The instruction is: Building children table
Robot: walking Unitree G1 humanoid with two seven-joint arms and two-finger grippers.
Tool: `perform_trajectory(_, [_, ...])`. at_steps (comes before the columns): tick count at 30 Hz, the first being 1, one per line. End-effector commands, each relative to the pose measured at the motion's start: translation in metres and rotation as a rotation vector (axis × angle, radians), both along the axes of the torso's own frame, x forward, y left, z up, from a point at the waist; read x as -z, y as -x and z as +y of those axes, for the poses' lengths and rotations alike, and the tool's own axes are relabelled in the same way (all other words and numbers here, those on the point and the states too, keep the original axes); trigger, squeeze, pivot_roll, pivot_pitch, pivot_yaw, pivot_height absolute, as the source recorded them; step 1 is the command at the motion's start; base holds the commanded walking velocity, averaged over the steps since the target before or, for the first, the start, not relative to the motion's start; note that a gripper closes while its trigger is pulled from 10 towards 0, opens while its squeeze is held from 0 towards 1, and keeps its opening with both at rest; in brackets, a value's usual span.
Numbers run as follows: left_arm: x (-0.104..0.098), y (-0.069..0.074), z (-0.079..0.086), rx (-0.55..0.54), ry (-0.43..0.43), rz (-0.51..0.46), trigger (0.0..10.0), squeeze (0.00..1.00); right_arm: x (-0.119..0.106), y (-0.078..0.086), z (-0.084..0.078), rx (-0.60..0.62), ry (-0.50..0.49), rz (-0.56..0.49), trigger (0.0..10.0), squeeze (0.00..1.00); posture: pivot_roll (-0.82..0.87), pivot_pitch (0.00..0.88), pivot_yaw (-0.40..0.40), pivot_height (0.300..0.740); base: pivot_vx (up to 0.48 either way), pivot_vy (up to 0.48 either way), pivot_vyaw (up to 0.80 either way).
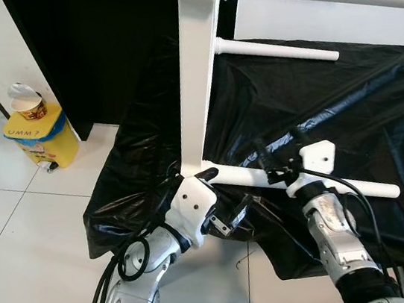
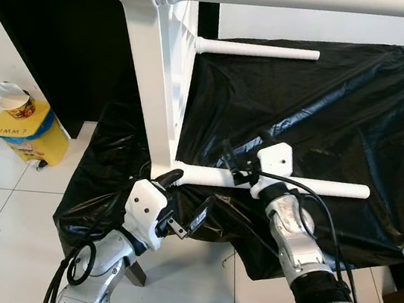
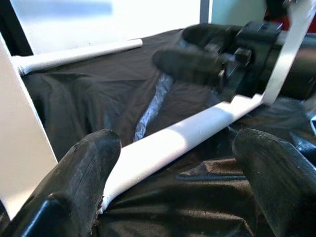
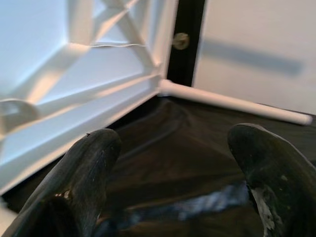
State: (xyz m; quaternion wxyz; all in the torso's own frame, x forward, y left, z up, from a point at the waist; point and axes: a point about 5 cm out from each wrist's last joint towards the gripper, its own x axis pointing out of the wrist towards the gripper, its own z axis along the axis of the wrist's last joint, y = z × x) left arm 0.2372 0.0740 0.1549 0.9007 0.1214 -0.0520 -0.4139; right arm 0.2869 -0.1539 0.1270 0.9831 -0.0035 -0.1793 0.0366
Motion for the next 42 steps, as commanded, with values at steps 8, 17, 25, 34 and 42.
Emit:
perform_trajectory(8, [0.008,-0.008,0.0,-0.22,0.038,-0.033,10.0,0.0,0.002,0.008,-0.004,0.061,-0.002,0.026,10.0,0.0,0.11,0.044,-0.086,0.74,0.0,0.0,0.0])
perform_trajectory(17, [0.012,-0.008,-0.002,-0.203,0.015,-0.045,10.0,0.0,0.001,0.01,-0.003,0.08,0.007,0.042,10.0,0.0,0.11,0.042,-0.089,0.74,0.0,-0.279,0.0])
perform_trajectory(25, [0.012,-0.008,-0.002,-0.204,0.021,-0.047,10.0,0.0,0.001,0.011,-0.001,0.079,0.013,0.052,10.0,0.0,0.11,0.042,-0.093,0.74,0.0,-0.334,0.0])
perform_trajectory(34, [0.012,-0.008,-0.002,-0.212,0.024,-0.053,10.0,0.0,0.0,0.011,0.0,0.073,0.024,0.061,10.0,0.0,0.11,0.044,-0.099,0.74,0.0,-0.22,0.0])
perform_trajectory(42, [0.011,-0.009,0.0,-0.226,0.06,-0.048,10.0,0.0,-0.002,0.011,0.002,0.066,0.039,0.058,10.0,0.0,0.11,0.041,-0.1,0.74,0.0,0.0,0.0])
